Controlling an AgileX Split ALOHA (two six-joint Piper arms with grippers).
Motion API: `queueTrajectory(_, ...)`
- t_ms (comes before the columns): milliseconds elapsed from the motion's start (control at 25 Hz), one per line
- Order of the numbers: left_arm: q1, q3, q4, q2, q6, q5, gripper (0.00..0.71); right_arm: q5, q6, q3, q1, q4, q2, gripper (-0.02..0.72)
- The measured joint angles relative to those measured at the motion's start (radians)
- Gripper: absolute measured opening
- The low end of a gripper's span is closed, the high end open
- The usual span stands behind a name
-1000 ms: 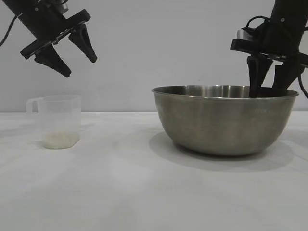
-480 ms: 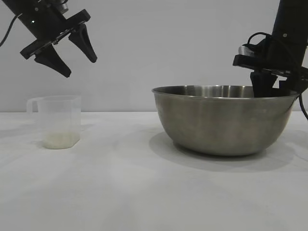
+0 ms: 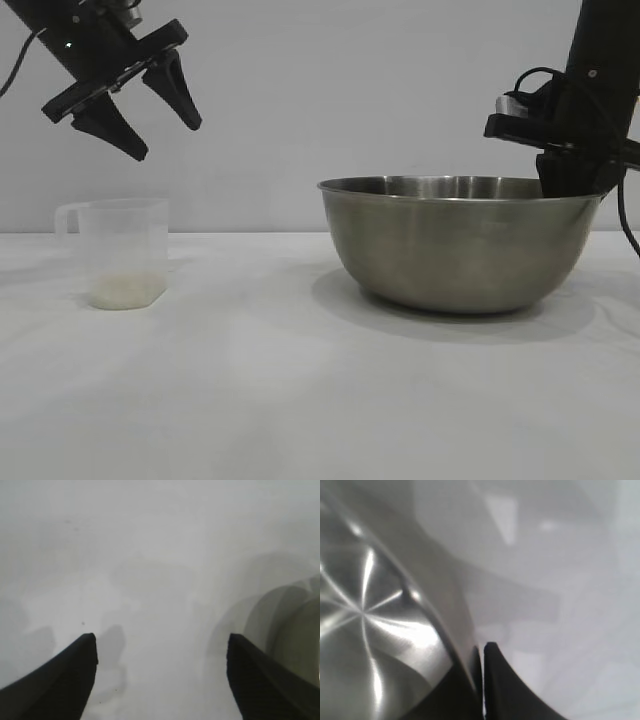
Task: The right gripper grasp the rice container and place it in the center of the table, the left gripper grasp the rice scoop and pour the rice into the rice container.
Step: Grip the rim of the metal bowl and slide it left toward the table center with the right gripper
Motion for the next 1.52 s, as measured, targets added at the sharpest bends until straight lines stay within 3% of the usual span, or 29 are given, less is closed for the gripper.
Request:
queueTrajectory(600, 0.0, 0.0, 0.0, 0.0, 0.0, 0.0, 0.505, -0.008, -0.016, 0.0, 0.191, 0.022, 0.0, 0.0)
queueTrajectory(920, 0.0, 0.0, 0.0, 0.0, 0.0, 0.0, 0.505, -0.008, -0.016, 0.0, 0.2, 0.022, 0.0, 0.0)
queueTrajectory(1240, 0.0, 0.0, 0.0, 0.0, 0.0, 0.0, 0.505, -0.008, -0.016, 0.0, 0.2, 0.024, 0.0, 0.428)
queueTrajectory(1280, 0.0, 0.0, 0.0, 0.0, 0.0, 0.0, 0.505, -0.008, -0.014, 0.0, 0.2, 0.024, 0.0, 0.458)
queueTrajectory(1520, 0.0, 0.0, 0.0, 0.0, 0.0, 0.0, 0.505, -0.008, -0.014, 0.0, 0.2, 0.024, -0.002, 0.457)
